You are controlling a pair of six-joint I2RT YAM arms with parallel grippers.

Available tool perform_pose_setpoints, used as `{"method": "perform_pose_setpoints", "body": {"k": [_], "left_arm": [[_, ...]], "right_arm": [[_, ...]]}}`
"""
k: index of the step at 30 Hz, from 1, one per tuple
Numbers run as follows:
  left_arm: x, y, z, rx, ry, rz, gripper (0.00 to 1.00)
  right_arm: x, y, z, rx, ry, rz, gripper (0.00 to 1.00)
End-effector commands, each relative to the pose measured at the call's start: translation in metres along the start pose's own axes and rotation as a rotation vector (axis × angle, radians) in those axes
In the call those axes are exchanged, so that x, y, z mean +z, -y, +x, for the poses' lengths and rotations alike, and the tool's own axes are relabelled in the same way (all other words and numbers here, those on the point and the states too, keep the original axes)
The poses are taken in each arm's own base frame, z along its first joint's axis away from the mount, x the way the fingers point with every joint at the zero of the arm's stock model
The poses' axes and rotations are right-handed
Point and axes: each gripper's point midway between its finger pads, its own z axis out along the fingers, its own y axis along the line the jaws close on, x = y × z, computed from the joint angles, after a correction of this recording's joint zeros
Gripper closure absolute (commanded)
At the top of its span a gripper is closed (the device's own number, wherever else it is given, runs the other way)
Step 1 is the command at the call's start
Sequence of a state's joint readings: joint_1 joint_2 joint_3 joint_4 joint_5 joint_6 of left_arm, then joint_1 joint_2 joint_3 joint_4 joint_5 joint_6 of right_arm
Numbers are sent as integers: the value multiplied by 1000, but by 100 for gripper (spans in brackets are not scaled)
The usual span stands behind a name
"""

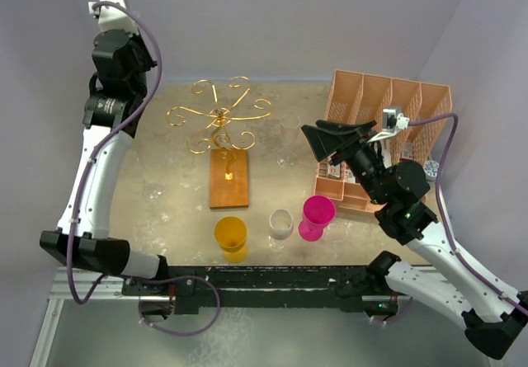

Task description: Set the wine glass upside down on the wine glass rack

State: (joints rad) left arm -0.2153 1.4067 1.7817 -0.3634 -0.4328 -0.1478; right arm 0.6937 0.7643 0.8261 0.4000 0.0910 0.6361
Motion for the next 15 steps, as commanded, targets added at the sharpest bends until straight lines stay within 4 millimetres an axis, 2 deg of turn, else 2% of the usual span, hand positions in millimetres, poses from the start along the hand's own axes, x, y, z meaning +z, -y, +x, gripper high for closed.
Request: {"method": "perform_pose_setpoints", "body": {"k": [1, 4, 7, 10, 11, 15], "left_arm": [[25, -14, 7, -66, 31, 20, 100], [36, -14, 31, -72, -5, 72, 100], [37, -14, 50, -86, -11, 128, 100], [25, -13, 63, -103, 19, 228, 100], [19, -13, 61, -107, 58, 251, 100], [7, -20, 83, -99, 69, 290, 100]], "right_arm": [[-2, -5, -9, -5, 35, -20, 35], [-2, -5, -9, -8, 36, -18, 35], [-3, -5, -10, -16, 36, -18, 35], [-5, -5, -12, -23, 40, -16, 35], [-6, -5, -12, -24, 41, -15, 35], [-8, -5, -14, -28, 45, -17, 35]]}}
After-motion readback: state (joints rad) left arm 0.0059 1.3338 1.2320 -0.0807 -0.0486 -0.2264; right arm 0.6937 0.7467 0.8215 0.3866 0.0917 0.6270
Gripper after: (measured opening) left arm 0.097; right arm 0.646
